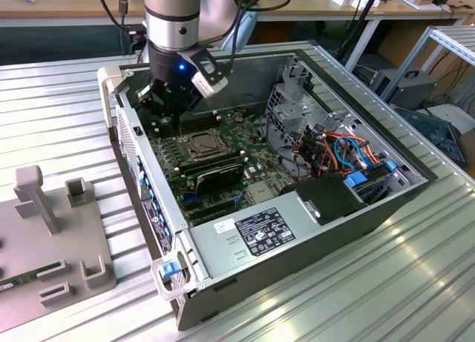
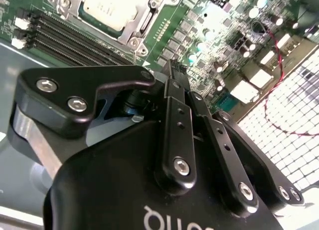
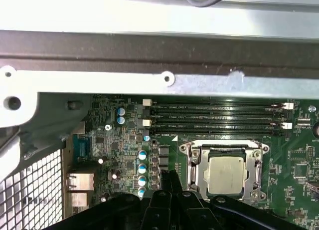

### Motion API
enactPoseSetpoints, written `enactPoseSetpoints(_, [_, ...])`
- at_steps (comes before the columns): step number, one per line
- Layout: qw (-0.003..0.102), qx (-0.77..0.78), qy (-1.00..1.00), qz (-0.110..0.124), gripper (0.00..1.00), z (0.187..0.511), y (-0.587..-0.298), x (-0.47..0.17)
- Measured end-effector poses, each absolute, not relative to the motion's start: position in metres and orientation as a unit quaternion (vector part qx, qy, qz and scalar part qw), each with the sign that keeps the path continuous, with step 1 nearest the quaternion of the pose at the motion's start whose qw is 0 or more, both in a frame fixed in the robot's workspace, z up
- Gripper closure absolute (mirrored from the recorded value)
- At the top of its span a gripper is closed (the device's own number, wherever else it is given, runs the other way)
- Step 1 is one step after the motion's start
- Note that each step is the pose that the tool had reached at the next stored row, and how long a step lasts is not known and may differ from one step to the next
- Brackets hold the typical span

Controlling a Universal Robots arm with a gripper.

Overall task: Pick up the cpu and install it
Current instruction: 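Install the first cpu locking lever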

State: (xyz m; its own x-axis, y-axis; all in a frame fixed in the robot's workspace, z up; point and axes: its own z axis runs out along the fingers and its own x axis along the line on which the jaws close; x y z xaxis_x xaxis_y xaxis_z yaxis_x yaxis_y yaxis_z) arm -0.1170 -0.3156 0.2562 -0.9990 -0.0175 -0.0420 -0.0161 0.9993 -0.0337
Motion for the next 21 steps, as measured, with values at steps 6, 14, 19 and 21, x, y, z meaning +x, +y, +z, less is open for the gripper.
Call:
enactPoseSetpoints(6, [0.023, -0.008, 1.000, -0.011, 0.89, 0.2563, -0.3106, -0.1174])
enactPoseSetpoints(14, [0.024, -0.008, 1.000, 0.007, 0.89, 0.2563, -0.3104, -0.1160])
enactPoseSetpoints(19, [0.025, -0.007, 0.999, 0.031, 0.89, 0.2562, -0.3104, -0.1147])
enactPoseSetpoints(21, [0.025, -0.007, 0.999, 0.035, 0.89, 0.2561, -0.3103, -0.1138])
